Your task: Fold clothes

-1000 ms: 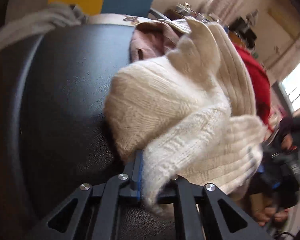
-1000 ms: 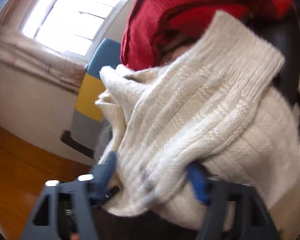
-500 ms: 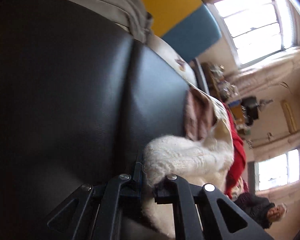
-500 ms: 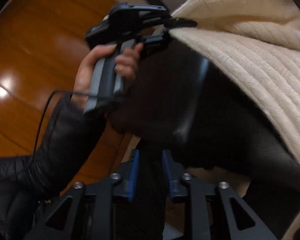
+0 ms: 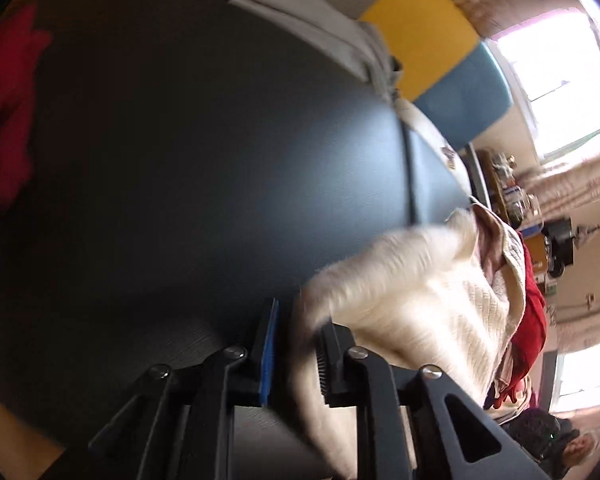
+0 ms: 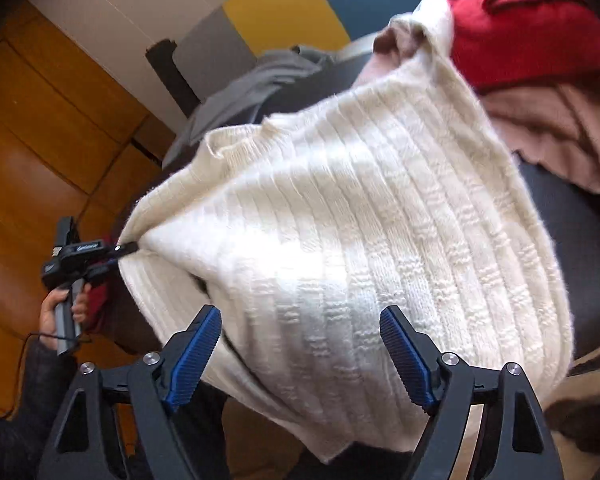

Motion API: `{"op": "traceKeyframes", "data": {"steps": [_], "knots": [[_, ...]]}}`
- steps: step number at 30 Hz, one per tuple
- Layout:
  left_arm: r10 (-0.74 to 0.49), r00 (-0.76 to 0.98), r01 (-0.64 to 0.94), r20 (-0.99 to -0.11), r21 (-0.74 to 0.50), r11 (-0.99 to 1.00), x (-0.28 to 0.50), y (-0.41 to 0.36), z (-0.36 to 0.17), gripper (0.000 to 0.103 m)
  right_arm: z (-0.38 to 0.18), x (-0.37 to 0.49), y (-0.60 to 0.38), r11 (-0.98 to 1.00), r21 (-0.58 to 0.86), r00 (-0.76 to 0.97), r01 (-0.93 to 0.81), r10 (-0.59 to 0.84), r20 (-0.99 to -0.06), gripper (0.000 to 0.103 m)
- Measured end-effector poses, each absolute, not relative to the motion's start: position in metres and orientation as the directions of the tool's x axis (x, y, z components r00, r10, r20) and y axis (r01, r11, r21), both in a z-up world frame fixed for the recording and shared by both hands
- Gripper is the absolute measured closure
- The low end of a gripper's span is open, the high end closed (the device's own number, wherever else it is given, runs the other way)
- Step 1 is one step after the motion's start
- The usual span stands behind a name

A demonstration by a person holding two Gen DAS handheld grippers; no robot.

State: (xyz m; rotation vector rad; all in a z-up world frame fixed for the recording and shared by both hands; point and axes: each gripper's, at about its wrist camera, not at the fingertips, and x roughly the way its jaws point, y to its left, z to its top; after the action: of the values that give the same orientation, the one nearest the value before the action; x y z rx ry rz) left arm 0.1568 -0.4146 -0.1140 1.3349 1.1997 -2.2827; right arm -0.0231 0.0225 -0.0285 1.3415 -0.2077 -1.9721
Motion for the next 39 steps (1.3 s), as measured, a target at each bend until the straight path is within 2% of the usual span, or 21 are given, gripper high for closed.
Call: {"op": "traceKeyframes", "data": {"steps": [5,9,13,15,23,26,28,30,33,34,35,36,37,38,39], "knots": [[0.055,-0.535,0.550,-0.843,-0.397,-0.735,0.179,-0.403,-0.105,0.081,-0.022,-0.045,-0.037,-0.682,0.387,-0.202,0.621,-0.616,-0.762,0.015],[0.011,-0.597,0.474,-0.802,-0.364,-0.802,0.154,-0.390,-0.085,0.074,-0.002,-0.083,-0.099,-0.647,0.214,-0.297,0.732,-0.586,-0.754,0.001],[-0.008,-0.609,0.422,-0.793,-0.315,-0.850,0.099,-0.384,-0.083,0.067,-0.001,-0.140,-0.143,-0.634,0.007,-0.396,0.773,-0.491,-0.776,0.000],[0.000,-0.591,0.405,-0.807,-0.297,-0.865,0.079,-0.385,-0.093,0.066,-0.009,-0.168,-0.158,-0.613,-0.061,-0.411,0.788,-0.449,-0.793,0.000],[0.185,-0.536,0.279,-0.824,-0.379,-0.882,0.050,-0.379,-0.127,0.066,-0.068,-0.248,-0.194,-0.436,-0.080,-0.261,0.897,-0.375,-0.889,0.000],[0.179,-0.561,0.258,-0.808,-0.376,-0.890,0.048,-0.373,-0.127,0.065,-0.096,-0.274,-0.197,-0.409,-0.018,-0.171,0.912,-0.340,-0.925,0.000],[0.174,-0.573,0.262,-0.801,-0.380,-0.887,0.045,-0.370,-0.128,0.064,-0.100,-0.289,-0.192,-0.427,0.081,-0.111,0.901,-0.406,-0.907,0.000],[0.143,-0.585,0.302,-0.798,-0.378,-0.875,0.045,-0.365,-0.128,0.063,-0.100,-0.288,-0.187,-0.429,0.059,-0.150,0.901,-0.437,-0.887,0.000],[0.092,-0.576,0.334,-0.812,-0.336,-0.881,0.045,-0.353,-0.128,0.075,-0.100,-0.286,-0.184,-0.452,0.026,-0.194,0.892,-0.433,-0.880,0.000],[0.077,-0.568,0.341,-0.819,-0.319,-0.884,0.046,-0.348,-0.128,0.090,-0.098,-0.285,-0.183,-0.463,0.025,-0.199,0.886,-0.429,-0.881,0.004],[0.064,-0.563,0.351,-0.824,-0.309,-0.884,0.047,-0.344,-0.128,0.093,-0.096,-0.284,-0.182,-0.471,0.026,-0.204,0.881,-0.431,-0.879,0.010],[0.063,-0.567,0.370,-0.821,-0.323,-0.871,0.051,-0.342,-0.128,0.094,-0.092,-0.279,-0.180,-0.472,0.028,-0.207,0.881,-0.439,-0.874,0.029],[0.065,-0.573,0.389,-0.817,-0.341,-0.856,0.059,-0.342,-0.128,0.096,-0.088,-0.272,-0.179,-0.467,0.032,-0.209,0.884,-0.454,-0.866,0.060],[0.067,-0.582,0.408,-0.810,-0.363,-0.838,0.067,-0.342,-0.128,0.097,-0.084,-0.264,-0.177,-0.464,0.027,-0.215,0.885,-0.461,-0.861,0.078],[0.070,-0.600,0.429,-0.797,-0.395,-0.812,0.078,-0.343,-0.127,0.097,-0.081,-0.255,-0.176,-0.463,0.017,-0.225,0.886,-0.461,-0.858,0.090]]}}
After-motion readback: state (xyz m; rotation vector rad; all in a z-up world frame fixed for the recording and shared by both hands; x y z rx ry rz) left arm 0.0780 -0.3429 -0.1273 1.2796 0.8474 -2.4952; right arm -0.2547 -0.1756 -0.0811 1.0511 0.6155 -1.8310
